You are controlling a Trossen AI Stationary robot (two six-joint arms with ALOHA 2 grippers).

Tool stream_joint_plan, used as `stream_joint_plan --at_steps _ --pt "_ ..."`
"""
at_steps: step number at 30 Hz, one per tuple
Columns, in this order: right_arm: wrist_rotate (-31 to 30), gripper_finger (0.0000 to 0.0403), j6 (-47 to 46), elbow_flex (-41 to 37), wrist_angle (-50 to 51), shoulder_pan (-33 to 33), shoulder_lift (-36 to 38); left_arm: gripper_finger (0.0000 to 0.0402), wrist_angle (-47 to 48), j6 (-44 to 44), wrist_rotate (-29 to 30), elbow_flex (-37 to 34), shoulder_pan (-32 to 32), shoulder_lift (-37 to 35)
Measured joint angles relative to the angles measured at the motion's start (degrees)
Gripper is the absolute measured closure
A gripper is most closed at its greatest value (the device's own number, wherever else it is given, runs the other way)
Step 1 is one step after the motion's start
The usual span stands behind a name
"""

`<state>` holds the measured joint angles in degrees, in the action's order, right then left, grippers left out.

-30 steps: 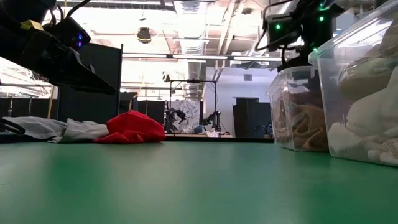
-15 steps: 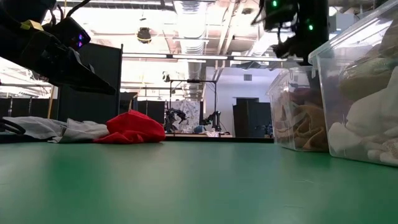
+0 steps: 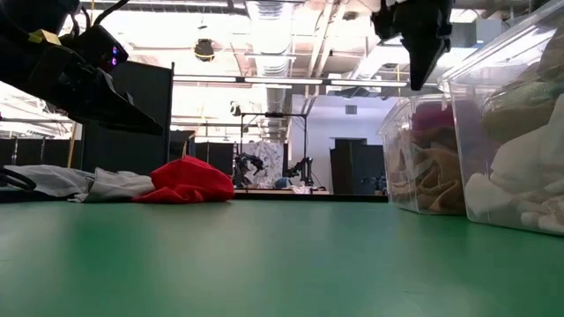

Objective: Sort towels by color in basket
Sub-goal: Put the right red towel into the top transparent bin, then put the red towel into the top transparent bin

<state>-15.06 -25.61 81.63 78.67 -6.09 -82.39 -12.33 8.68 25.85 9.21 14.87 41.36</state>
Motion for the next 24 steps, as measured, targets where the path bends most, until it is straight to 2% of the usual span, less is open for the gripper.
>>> stream_joint_plan --at_steps 9,14,16,19,21,24 --pt "-0.1 0.0358 0.0 0.6 3.6 0.9 0.0 0.0185 0.0 0.3 0.0 0.0 0.0 0.0" --pt "-0.9 0.0349 0.8 0.6 1.0 1.3 0.0 0.0185 -0.3 -0.2 1.2 0.0 0.0 0.0" --pt "-1.0 0.0347 2.1 0.6 -2.0 2.1 0.0 0.0185 -0.9 -1.2 3.5 0.0 0.0 0.0" --pt "-1.0 0.0346 4.5 0.6 -8.6 3.9 0.0 0.0185 -1.6 -4.1 10.3 0.3 0.0 0.0" --pt "-1.0 0.0346 6.1 0.6 -12.7 5.0 0.0 0.0185 -0.9 -8.0 15.2 1.5 -0.2 0.0" --pt "-1.0 0.0346 8.4 0.6 -17.6 6.8 -0.1 0.0185 0.1 -15.6 18.9 3.1 -1.7 0.0"
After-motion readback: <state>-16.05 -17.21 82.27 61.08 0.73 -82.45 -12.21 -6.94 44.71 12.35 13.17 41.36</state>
